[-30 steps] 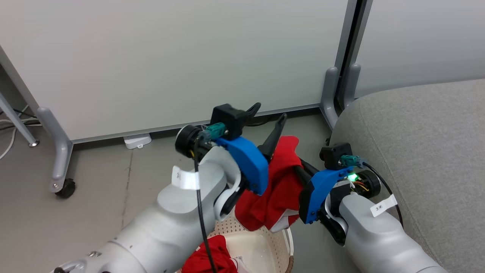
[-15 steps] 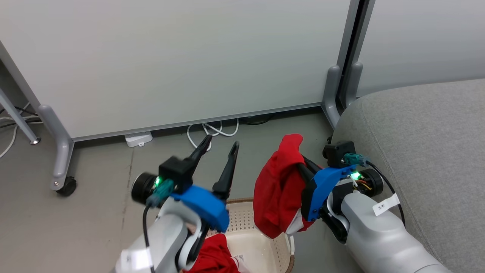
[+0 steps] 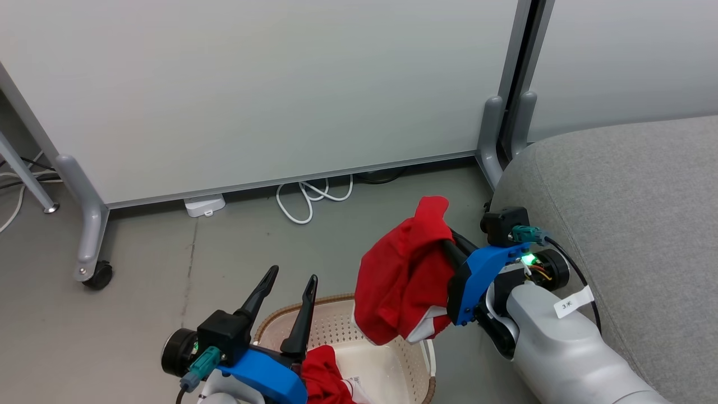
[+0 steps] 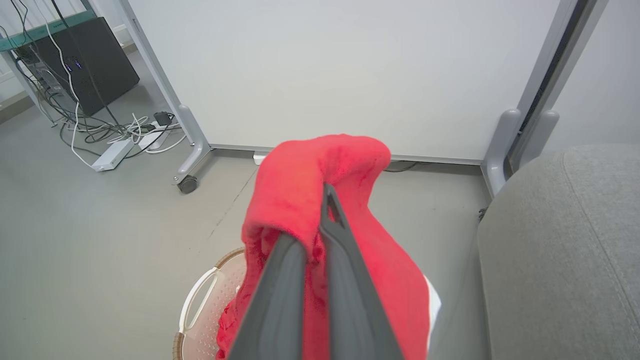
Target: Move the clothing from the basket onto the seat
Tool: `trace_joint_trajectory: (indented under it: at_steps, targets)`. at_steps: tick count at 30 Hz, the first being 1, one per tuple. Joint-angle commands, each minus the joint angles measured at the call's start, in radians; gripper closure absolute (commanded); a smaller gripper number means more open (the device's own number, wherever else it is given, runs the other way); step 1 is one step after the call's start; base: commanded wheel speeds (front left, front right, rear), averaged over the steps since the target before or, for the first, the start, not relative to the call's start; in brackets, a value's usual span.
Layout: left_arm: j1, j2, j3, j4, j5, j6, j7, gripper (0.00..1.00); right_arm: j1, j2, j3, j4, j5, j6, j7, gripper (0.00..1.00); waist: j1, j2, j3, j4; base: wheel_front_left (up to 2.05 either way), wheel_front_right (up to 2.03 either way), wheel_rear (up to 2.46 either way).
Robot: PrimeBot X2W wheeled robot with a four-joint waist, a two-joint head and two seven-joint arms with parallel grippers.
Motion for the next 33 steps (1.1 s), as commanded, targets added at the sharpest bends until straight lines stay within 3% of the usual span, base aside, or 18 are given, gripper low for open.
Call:
trace_joint_trajectory:
  at_steps: [1, 17, 23, 33]
  targets:
    - [0.007, -0.007, 0.015, -0.003, 0.01, -0.007, -0.003, 0.0, -0.01, -0.002, -0.003, -0.003, -0.002, 0.0, -0.006, 1.0, 0.0, 0.0, 0.001, 0.0, 0.0, 0.0, 0.0]
    - [0.041, -0.08, 0.123, 0.02, 0.111, -0.082, -0.003, 0.0, -0.009, -0.002, -0.012, -0.017, -0.018, 0.0, -0.006, 1.0, 0.0, 0.0, 0.007, -0.043, 0.0, 0.0, 0.0]
    - [0.037, -0.094, 0.136, 0.012, 0.128, -0.092, -0.003, 0.0, -0.017, -0.002, -0.007, -0.031, -0.019, 0.0, -0.006, 1.0, 0.0, 0.0, 0.017, -0.116, 0.0, 0.0, 0.0]
    - [0.03, -0.106, 0.144, -0.006, 0.137, -0.099, -0.003, 0.0, -0.022, -0.002, 0.019, -0.059, -0.016, 0.0, -0.005, 1.0, 0.0, 0.0, 0.038, -0.295, 0.0, 0.0, 0.0]
